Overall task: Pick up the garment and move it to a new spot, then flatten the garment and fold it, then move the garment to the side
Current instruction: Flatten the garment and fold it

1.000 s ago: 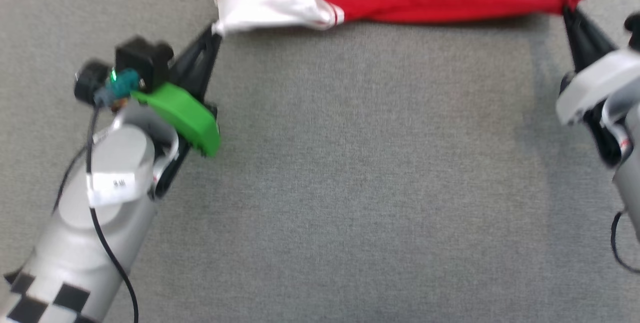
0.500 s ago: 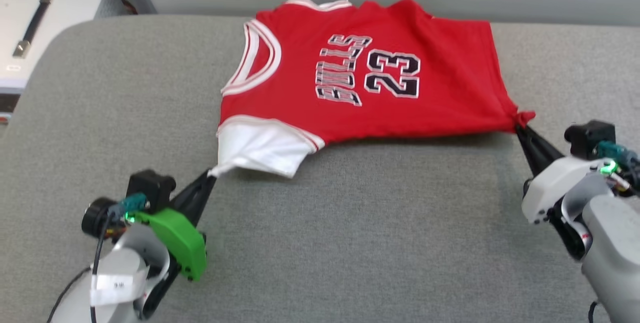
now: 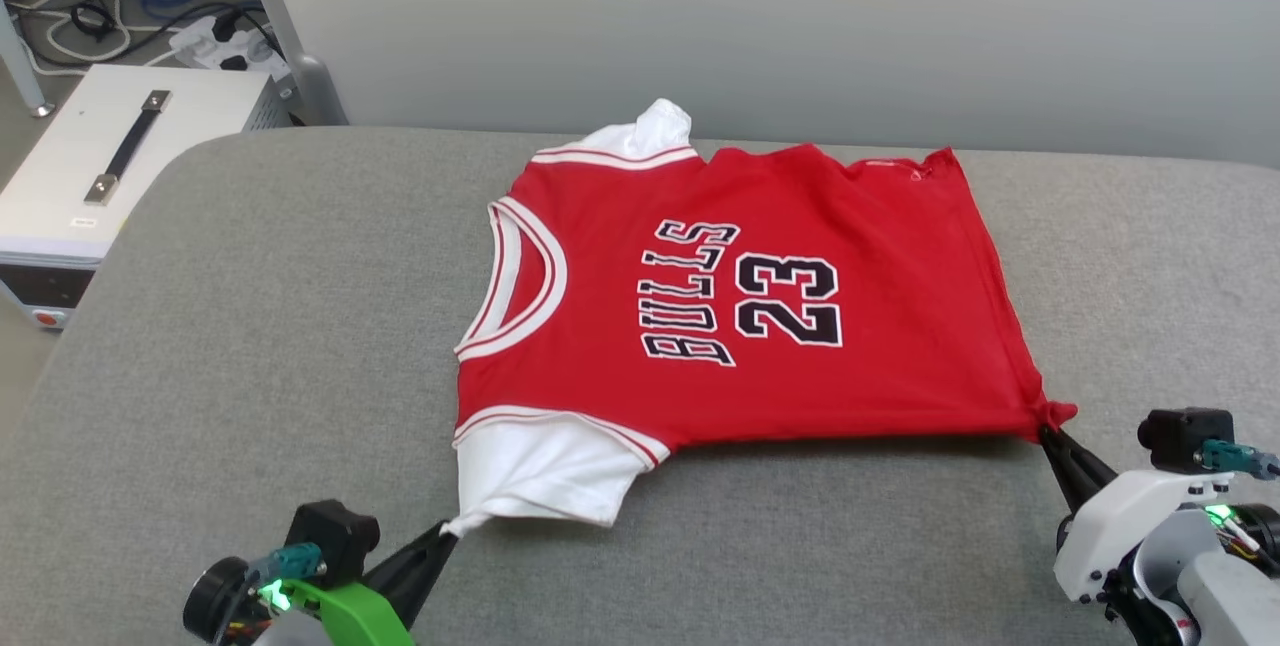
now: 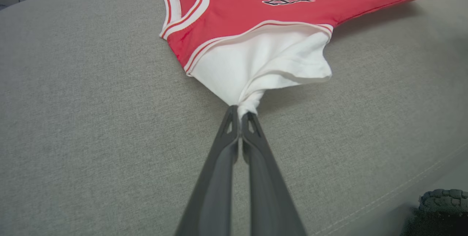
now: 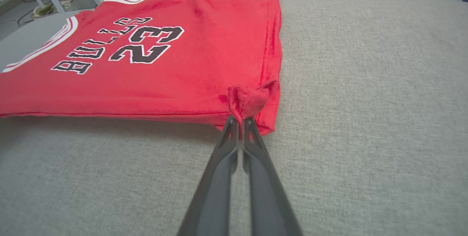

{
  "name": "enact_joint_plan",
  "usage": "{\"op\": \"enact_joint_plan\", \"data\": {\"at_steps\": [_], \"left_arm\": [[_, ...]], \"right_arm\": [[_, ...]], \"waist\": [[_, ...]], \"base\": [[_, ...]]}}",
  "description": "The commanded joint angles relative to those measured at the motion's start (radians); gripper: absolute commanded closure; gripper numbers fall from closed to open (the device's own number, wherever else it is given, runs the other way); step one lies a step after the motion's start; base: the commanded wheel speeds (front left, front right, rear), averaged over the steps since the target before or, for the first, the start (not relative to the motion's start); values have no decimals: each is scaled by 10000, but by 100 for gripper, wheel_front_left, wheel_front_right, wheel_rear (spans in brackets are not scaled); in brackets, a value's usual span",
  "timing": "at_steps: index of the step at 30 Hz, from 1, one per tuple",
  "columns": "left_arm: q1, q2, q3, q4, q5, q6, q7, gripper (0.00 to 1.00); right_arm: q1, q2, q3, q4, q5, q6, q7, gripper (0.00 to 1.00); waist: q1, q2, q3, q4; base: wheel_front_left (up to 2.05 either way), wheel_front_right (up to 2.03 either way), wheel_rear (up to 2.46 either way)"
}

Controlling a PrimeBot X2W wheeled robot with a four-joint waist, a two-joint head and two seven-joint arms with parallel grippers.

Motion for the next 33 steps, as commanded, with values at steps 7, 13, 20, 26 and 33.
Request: {"op": "enact_joint_plan", "data": {"at_steps": [7,13,20,26,33], "left_arm": [[1175,650,-72,-1150,-233,340,290,100],[1930,1029,-253,-1950,-442,414,579,100],[2730,1473,-244,-2691,-556,722,550,100],[2758,1661,95,-3240,-485,1033,210,100],[1109,1482,426,-3339,-154,918,424,100]], "right_arm": [[1405,-315,-590,-1246,294,-82,776,100],[2905,-377,-1553,-2317,249,-82,1529,100],[4588,-232,-2695,-3963,-12,-82,2859,100],[5452,101,-3841,-5713,-408,-82,3714,100],[5046,503,-4750,-7219,-865,-82,4931,100]], "waist": [[1,0,-742,20],[1,0,-893,-3],[1,0,-870,-109],[1,0,-571,-98],[1,0,64,-44]], "base": [[0,0,0],[0,0,0],[0,0,0],[0,0,0],[0,0,0]]}}
